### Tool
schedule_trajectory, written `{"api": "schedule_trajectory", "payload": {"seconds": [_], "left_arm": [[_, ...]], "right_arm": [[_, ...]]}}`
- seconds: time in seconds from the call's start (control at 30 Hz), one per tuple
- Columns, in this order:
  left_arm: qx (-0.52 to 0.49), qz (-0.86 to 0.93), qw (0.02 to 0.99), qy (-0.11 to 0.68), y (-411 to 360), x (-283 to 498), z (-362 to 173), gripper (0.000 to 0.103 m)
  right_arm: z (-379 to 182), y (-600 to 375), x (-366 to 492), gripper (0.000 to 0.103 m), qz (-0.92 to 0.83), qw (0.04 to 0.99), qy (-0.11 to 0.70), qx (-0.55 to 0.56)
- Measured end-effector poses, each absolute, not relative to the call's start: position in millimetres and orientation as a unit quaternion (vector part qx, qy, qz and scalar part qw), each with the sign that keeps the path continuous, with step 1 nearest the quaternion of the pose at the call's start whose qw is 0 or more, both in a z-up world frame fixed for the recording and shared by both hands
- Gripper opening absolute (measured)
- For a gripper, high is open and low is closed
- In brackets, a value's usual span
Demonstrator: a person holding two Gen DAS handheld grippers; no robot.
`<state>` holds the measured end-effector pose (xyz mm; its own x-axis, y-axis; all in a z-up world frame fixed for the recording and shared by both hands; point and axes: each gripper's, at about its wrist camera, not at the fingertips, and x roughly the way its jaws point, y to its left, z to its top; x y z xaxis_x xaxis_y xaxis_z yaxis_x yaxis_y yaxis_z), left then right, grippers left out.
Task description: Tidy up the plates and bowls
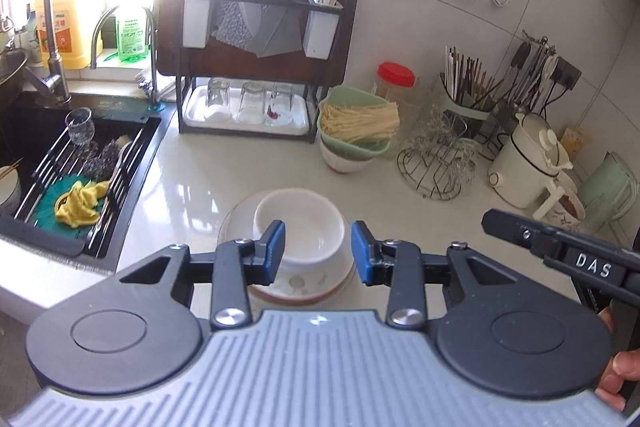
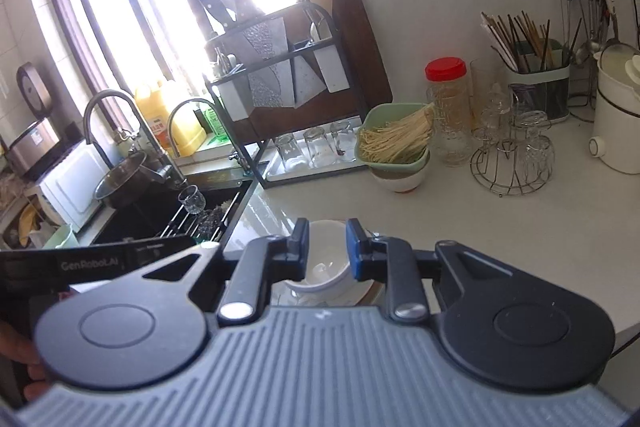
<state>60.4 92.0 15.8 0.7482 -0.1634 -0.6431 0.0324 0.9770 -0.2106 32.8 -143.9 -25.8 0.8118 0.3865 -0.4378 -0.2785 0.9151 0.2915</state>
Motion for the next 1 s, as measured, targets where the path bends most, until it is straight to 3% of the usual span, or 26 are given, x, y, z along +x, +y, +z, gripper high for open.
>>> {"api": "schedule_trajectory", "payload": {"seconds": [0.43,1.0], "left_arm": [[-0.093,-0.015,0.925,0.368,90,-21,-3,0.041],[-0.087,-0.037,0.92,0.38,99,-43,-16,0.041]], "right_arm": [[-46,-156,-30,0.024,0.177,0.945,0.255,0.108],[-65,-146,-67,0.024,0.143,0.946,0.275,0.095]]}}
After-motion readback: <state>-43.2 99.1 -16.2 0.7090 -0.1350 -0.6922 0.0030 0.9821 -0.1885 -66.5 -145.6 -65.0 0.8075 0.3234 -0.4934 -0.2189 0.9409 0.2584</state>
